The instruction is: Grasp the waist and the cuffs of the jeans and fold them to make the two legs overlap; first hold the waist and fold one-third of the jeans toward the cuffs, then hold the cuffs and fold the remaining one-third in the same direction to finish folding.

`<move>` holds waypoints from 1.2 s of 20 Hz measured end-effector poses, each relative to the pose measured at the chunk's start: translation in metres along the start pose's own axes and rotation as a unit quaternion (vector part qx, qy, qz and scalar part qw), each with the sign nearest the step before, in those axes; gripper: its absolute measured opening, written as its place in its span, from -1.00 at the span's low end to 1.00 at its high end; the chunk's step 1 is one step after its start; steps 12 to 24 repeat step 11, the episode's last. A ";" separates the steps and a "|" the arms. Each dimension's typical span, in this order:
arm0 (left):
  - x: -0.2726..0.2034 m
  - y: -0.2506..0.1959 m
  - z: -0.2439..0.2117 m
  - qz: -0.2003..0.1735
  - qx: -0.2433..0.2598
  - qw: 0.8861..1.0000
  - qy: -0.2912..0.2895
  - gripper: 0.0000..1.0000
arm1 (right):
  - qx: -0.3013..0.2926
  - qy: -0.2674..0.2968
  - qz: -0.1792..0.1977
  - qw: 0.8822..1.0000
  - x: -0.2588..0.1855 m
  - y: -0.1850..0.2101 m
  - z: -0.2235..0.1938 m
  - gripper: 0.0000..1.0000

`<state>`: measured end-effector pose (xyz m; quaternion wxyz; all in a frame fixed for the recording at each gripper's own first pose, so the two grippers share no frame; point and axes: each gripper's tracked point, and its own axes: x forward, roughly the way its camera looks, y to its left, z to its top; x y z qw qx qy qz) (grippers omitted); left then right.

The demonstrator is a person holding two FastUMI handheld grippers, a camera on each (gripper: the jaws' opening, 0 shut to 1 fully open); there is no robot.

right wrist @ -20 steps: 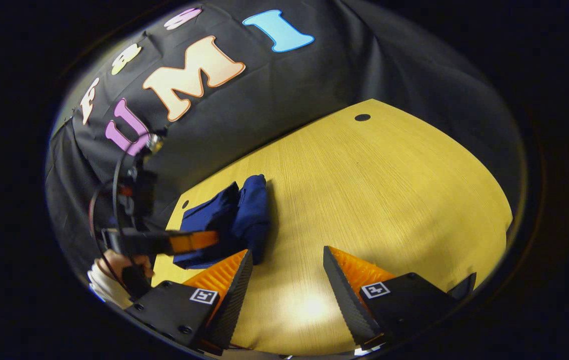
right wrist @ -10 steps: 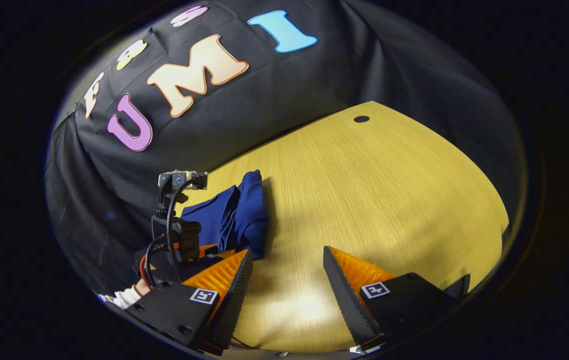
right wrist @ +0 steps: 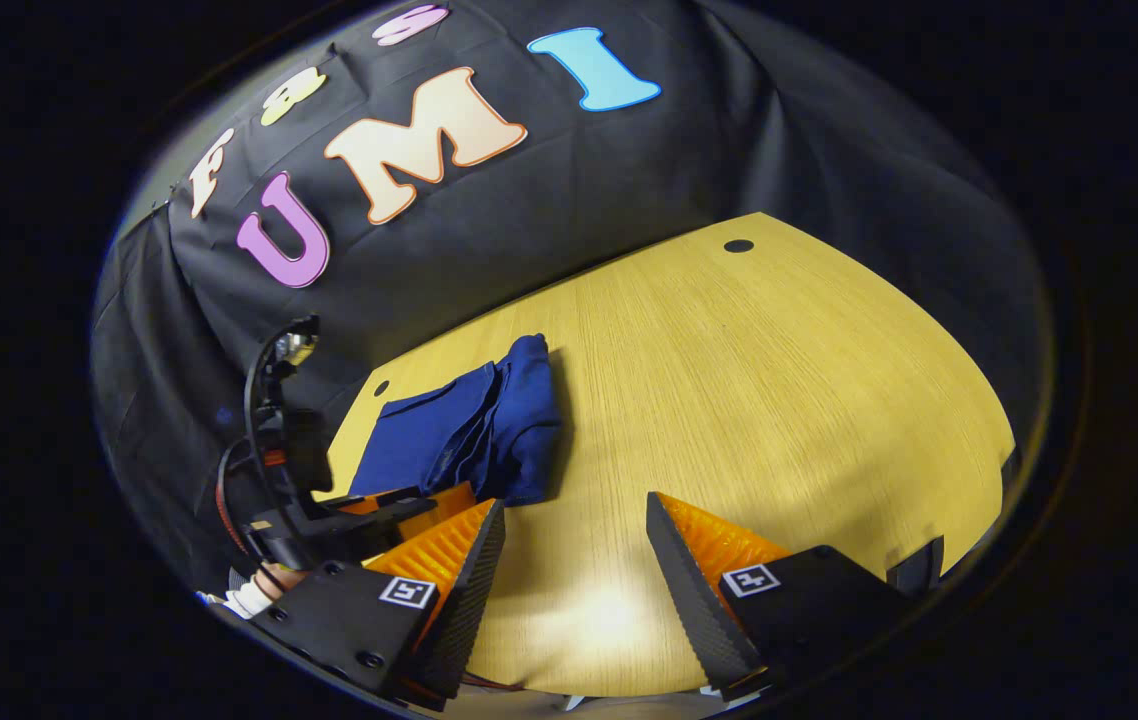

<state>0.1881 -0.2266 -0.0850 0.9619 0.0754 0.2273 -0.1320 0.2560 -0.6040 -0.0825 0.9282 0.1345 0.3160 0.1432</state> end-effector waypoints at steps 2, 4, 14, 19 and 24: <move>-0.021 0.007 0.004 -0.007 -0.014 1.000 -0.015 0.93 | -0.005 0.000 0.005 1.000 -0.003 0.007 -0.005 0.76; -0.041 0.016 0.006 -0.011 -0.032 0.999 -0.023 0.91 | -0.011 0.002 0.009 1.000 -0.006 0.013 -0.010 0.76; -0.076 0.056 -0.010 0.000 -0.051 0.998 -0.036 0.92 | -0.026 0.014 0.015 0.999 -0.012 0.023 -0.024 0.77; -0.076 0.056 -0.010 0.000 -0.051 0.998 -0.036 0.92 | -0.026 0.014 0.015 0.999 -0.012 0.023 -0.024 0.77; -0.076 0.056 -0.010 0.000 -0.051 0.998 -0.036 0.92 | -0.026 0.014 0.015 0.999 -0.012 0.023 -0.024 0.77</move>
